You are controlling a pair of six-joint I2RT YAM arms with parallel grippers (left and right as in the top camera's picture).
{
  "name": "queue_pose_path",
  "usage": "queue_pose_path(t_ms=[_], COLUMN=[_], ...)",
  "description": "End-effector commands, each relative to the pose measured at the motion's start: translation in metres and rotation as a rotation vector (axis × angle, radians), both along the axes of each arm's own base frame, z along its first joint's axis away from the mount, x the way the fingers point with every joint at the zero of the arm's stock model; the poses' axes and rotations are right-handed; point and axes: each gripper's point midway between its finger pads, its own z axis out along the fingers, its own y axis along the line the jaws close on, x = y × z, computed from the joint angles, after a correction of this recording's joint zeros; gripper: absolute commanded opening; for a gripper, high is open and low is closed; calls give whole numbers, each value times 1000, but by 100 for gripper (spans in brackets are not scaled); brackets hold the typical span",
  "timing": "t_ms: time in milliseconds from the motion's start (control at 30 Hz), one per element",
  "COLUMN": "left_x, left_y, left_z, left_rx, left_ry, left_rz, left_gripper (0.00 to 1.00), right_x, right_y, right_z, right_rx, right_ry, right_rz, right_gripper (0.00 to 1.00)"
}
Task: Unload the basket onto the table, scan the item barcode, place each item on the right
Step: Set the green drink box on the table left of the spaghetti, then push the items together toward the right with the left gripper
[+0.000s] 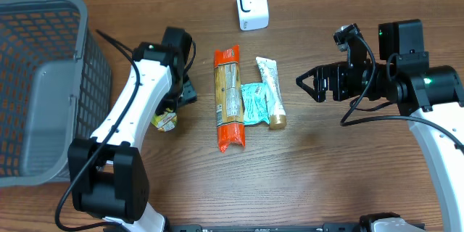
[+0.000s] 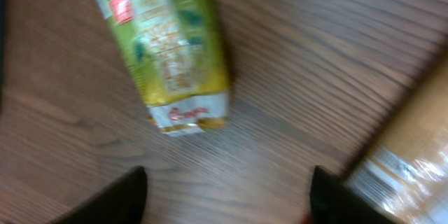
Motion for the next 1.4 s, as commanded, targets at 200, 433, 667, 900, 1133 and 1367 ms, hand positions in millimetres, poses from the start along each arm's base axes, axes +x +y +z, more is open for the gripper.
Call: queue_pose_path(t_ms=[200, 433, 667, 900, 1133, 1367], left_x=[-4, -11, -13, 1, 24, 17], left_y=[37, 53, 54, 38, -32, -96], left_z=[-41, -74, -89, -90, -88, -85], left_rx=[119, 123, 117, 54, -140, -168], left_ry=[-65, -113, -139, -143, -217, -230], left_rz=[176, 273, 285, 83, -206, -555], left_gripper=[92, 96, 44, 6, 8, 16], right_x=[2, 2, 2, 2, 2, 2], right_y=[3, 3, 3, 3, 3, 3], right_z=[8, 8, 8, 8, 8, 8], right_rx=[9, 9, 9, 9, 9, 9], right_ry=[-20, -20, -20, -20, -20, -20], right_rz=[9, 9, 9, 9, 9, 9], right_gripper=[100, 100, 100, 100, 100, 100])
